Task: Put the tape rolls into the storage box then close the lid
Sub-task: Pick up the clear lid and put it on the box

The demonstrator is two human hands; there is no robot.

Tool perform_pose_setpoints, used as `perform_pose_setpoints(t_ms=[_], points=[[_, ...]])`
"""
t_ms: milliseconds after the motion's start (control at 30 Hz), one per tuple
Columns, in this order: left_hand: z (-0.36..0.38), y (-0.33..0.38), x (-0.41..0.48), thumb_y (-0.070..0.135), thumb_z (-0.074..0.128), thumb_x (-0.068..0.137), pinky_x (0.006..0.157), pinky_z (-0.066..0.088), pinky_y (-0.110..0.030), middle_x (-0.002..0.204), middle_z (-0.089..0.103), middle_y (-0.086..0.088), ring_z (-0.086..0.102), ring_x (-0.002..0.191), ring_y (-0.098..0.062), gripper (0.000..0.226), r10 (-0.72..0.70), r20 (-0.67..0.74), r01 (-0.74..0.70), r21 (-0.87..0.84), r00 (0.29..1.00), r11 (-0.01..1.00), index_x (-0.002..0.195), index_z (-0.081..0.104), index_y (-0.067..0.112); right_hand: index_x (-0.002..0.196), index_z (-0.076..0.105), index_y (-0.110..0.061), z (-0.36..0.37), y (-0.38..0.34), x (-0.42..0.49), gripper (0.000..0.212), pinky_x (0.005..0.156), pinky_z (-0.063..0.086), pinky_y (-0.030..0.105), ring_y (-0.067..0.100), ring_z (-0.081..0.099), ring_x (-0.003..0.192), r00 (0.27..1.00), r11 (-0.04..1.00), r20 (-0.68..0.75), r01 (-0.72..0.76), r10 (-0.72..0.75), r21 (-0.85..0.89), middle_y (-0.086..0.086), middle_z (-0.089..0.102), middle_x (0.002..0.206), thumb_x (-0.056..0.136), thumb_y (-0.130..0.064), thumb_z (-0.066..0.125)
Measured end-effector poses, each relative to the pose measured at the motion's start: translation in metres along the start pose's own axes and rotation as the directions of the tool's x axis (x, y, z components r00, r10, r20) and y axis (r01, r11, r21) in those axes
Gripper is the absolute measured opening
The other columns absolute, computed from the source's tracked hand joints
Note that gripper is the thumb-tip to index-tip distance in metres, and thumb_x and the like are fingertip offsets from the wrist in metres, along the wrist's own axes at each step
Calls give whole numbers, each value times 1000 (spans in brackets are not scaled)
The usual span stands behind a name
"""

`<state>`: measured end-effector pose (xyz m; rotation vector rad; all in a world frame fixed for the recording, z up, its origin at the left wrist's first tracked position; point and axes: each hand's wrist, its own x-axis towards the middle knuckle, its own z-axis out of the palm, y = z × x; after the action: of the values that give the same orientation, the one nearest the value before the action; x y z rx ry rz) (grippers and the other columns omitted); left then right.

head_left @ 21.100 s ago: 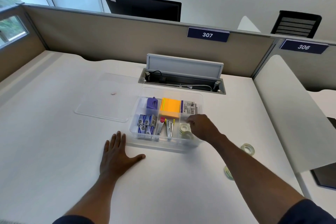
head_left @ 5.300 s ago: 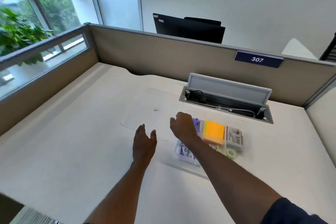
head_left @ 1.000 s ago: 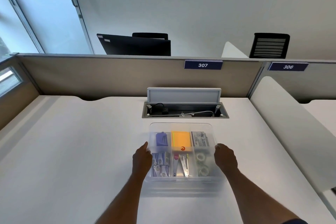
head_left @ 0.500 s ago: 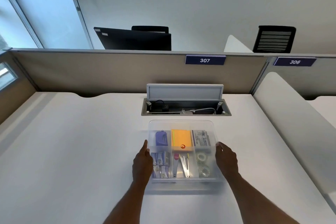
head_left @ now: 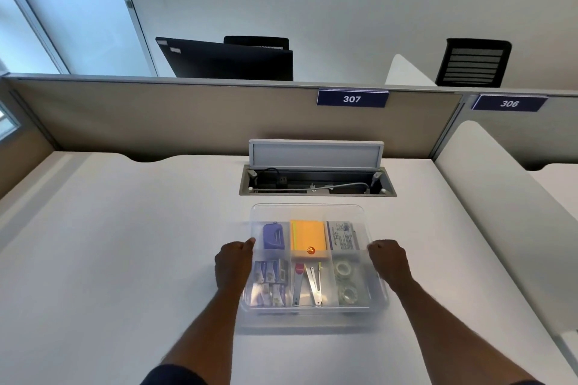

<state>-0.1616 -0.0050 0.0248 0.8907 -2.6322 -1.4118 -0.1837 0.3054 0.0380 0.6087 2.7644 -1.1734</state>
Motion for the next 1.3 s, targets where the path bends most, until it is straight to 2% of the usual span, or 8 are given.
perform_pose_setpoints(t_ms=[67,133,200,500,733,1000,1167,1300], points=[[8,9,2,24,52,95,101,43,-42,124,65,-15,58,115,-35,27,-23,-1,23,-61,1000,998,114,67,12,104,67,-10,2,0,1,29,85,54,42,37,64,87,998,1000,64,2,-3,18,20,68,94,86,-11,44],[15,15,6,14,47,96,107,38,-44,141,53,-14,50,127,-34,42,11,23,-9,-81,1000,997,138,49,11,144,36,-24,3,0,0,56,86,52,36,35,64,96,992,999,127,1,-5,36,19,65,114,89,-12,40],[18,17,12,9,45,95,109,37,-44,145,48,-15,47,131,-34,48,54,69,-50,-57,996,997,143,41,10,148,22,-31,3,-1,2,60,82,51,34,31,64,93,983,999,177,46,-47,6,19,65,114,93,-15,37],[25,17,29,40,44,99,104,43,-45,138,56,-10,55,125,-30,46,142,13,-143,87,990,986,139,49,17,127,44,-13,15,-5,24,35,75,58,37,34,68,90,986,976,-6,164,-166,-146,16,67,107,93,-25,45],[25,36,45,34,55,96,70,45,-32,87,72,-17,67,84,-35,37,92,-177,-92,7,980,996,83,65,1,75,49,-8,26,-7,52,37,72,42,36,38,59,83,995,991,-61,67,-74,-115,21,65,89,100,-30,33],[31,39,56,26,59,93,75,39,-32,92,71,-20,61,84,-33,29,-60,-173,43,-99,983,994,88,65,-2,104,58,-1,21,-17,72,48,90,48,42,40,58,106,978,988,152,-136,146,-74,25,61,112,93,-36,28],[35,35,60,26,59,93,76,43,-33,88,71,-17,61,77,-30,28,-60,-176,42,-107,983,993,84,63,0,76,58,-1,34,-14,68,54,82,45,36,39,64,91,996,996,-9,-84,84,-9,24,68,92,99,-42,29],[33,35,63,26,60,92,73,41,-31,85,70,-16,55,71,-24,27,-64,-177,45,-111,982,993,82,63,1,88,58,-7,27,-13,71,36,78,49,37,37,64,89,998,974,60,29,-16,-224,17,67,88,99,-33,36]])
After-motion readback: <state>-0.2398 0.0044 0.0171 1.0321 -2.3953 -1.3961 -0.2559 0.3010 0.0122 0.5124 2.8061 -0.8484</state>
